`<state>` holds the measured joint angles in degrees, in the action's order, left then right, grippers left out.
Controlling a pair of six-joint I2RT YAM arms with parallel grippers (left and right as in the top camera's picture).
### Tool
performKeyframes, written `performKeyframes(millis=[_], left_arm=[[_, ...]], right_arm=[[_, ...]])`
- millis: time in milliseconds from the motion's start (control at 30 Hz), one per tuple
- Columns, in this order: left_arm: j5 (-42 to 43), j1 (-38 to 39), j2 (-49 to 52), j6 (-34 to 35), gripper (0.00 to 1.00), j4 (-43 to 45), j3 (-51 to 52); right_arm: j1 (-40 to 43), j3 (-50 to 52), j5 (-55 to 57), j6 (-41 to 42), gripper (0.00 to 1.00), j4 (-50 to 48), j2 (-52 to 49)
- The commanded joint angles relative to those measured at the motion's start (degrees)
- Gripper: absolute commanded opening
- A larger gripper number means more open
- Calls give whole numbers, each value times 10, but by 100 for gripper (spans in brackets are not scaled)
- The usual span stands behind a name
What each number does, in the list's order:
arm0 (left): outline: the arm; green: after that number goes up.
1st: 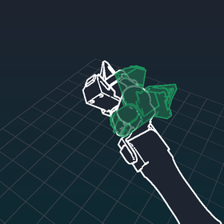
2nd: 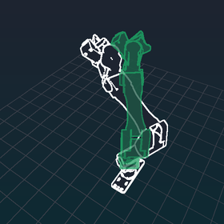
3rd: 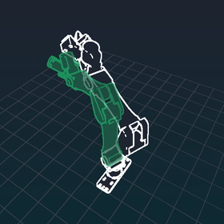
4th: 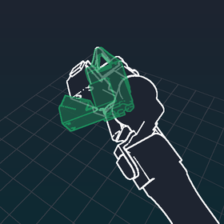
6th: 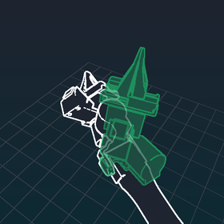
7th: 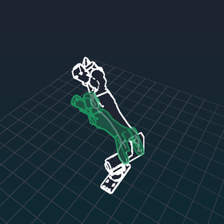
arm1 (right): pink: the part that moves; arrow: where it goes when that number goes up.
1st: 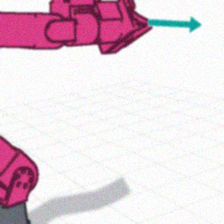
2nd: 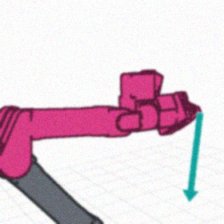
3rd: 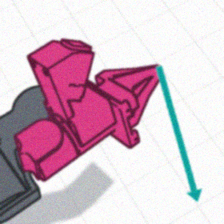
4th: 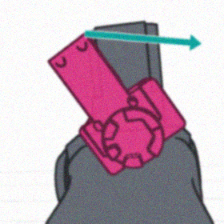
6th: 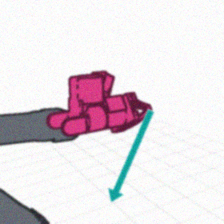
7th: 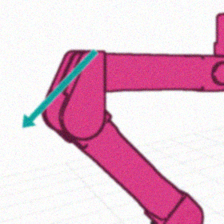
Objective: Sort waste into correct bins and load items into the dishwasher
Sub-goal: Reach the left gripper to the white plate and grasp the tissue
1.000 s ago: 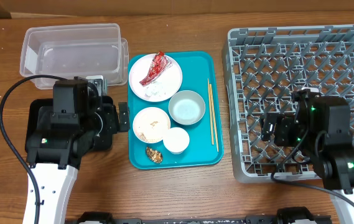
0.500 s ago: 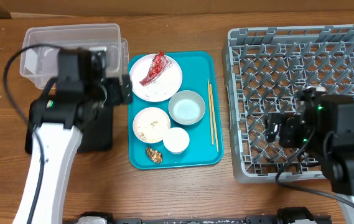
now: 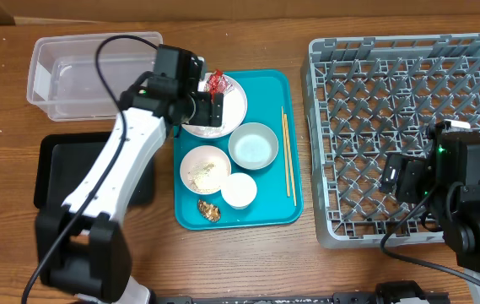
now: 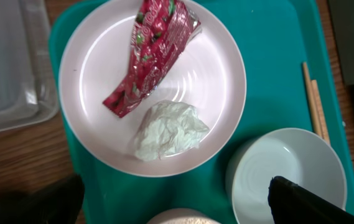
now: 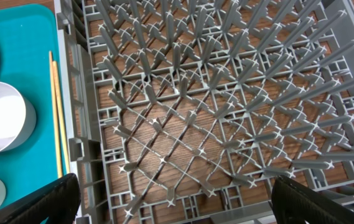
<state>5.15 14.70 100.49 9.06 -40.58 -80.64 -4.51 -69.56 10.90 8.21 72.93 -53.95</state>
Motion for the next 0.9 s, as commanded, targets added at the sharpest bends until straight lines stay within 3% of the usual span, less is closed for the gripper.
performKeyframes(millis=[0, 433, 533, 600, 633, 867], left_arm=[[-9, 14, 46, 8, 95, 14, -14], [-13, 19, 143, 8, 88, 66, -14], [-17, 19, 145, 8, 81, 73, -14], [-20, 19, 145, 8, 68, 78, -14], [-25, 19, 146, 8, 66, 76, -14], [-28, 19, 146, 8, 65, 74, -7]], right_arm=[[2, -13, 13, 6, 100, -3, 2], [2, -13, 13, 6, 100, -2, 2], [2, -13, 13, 6, 100, -1, 2], [2, -13, 13, 6, 100, -1, 2], [2, -13, 13, 6, 100, -1, 2], [2, -13, 13, 6, 100, -1, 2]])
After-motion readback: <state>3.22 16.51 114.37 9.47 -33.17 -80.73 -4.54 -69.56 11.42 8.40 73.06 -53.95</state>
